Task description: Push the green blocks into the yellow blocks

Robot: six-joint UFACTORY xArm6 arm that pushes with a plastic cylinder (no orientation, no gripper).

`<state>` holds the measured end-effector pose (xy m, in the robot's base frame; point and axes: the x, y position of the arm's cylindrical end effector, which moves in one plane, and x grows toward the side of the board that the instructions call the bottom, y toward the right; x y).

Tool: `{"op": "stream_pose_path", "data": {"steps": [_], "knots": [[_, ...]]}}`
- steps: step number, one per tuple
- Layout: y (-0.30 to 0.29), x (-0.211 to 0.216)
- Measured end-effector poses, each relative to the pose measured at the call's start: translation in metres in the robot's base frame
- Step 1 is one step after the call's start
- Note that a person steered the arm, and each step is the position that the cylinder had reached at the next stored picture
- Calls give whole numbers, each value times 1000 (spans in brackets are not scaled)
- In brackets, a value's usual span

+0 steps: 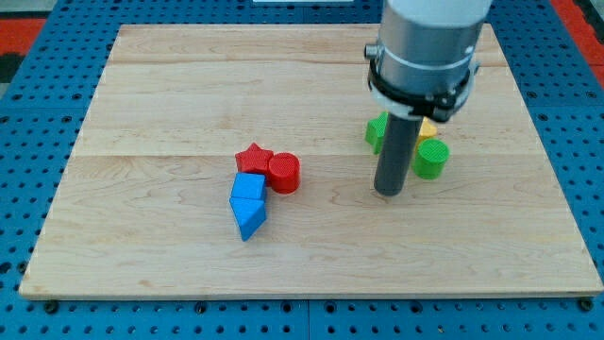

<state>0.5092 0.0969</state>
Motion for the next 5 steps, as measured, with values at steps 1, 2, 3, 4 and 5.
{"op": "stream_pose_path", "data": {"steps": [1, 2, 3, 4, 5], "knots": [[75, 10], [66, -19], [34, -38], [19, -22], [-30, -7]]}}
